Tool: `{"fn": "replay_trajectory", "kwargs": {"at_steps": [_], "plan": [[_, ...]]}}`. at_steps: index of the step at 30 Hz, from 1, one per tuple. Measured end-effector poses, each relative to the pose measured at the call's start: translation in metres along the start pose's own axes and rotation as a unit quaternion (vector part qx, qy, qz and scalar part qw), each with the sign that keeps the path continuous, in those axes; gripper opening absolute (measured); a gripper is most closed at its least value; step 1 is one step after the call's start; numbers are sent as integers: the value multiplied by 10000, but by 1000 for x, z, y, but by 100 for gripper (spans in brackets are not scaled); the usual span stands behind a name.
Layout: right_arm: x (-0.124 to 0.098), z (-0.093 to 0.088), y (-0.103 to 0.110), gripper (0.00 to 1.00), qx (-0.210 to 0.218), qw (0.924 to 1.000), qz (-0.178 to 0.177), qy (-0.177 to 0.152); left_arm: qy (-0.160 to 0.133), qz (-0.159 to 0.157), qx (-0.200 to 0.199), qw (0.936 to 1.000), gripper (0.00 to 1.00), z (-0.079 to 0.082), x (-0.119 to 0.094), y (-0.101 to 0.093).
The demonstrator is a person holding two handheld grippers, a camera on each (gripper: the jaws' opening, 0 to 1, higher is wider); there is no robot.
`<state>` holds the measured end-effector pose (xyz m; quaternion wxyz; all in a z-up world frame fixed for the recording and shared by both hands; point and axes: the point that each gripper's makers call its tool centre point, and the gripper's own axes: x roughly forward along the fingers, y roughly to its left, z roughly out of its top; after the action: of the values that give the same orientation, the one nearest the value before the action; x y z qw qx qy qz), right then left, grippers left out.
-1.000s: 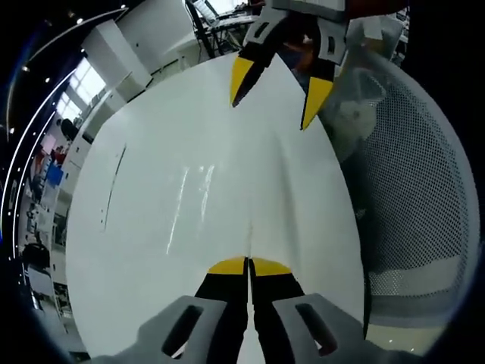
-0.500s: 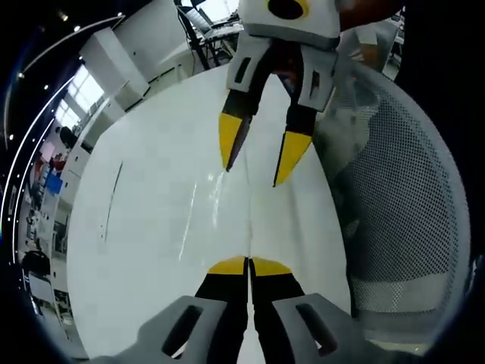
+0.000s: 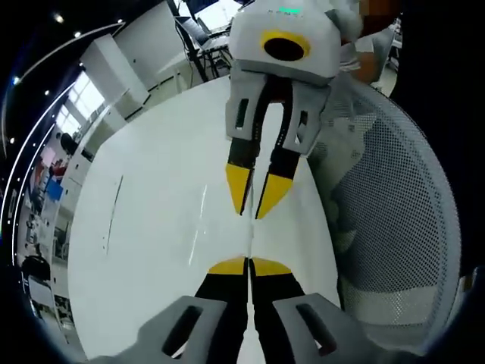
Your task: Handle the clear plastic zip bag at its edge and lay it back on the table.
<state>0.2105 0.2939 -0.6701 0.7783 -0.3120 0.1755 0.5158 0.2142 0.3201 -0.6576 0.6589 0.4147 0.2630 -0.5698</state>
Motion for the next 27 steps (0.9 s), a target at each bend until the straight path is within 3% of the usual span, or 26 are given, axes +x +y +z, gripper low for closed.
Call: {"fn": "replay_trajectory", "kwargs": {"at_steps": [12, 27], "plan": [[-3, -2, 0, 0, -442, 9989, 109, 93, -205, 31, 517, 9984, 0, 5, 3, 1], [-2, 1, 3, 0, -418, 9990, 160, 86, -145, 0, 825, 9965, 0, 0, 14, 2]]}}
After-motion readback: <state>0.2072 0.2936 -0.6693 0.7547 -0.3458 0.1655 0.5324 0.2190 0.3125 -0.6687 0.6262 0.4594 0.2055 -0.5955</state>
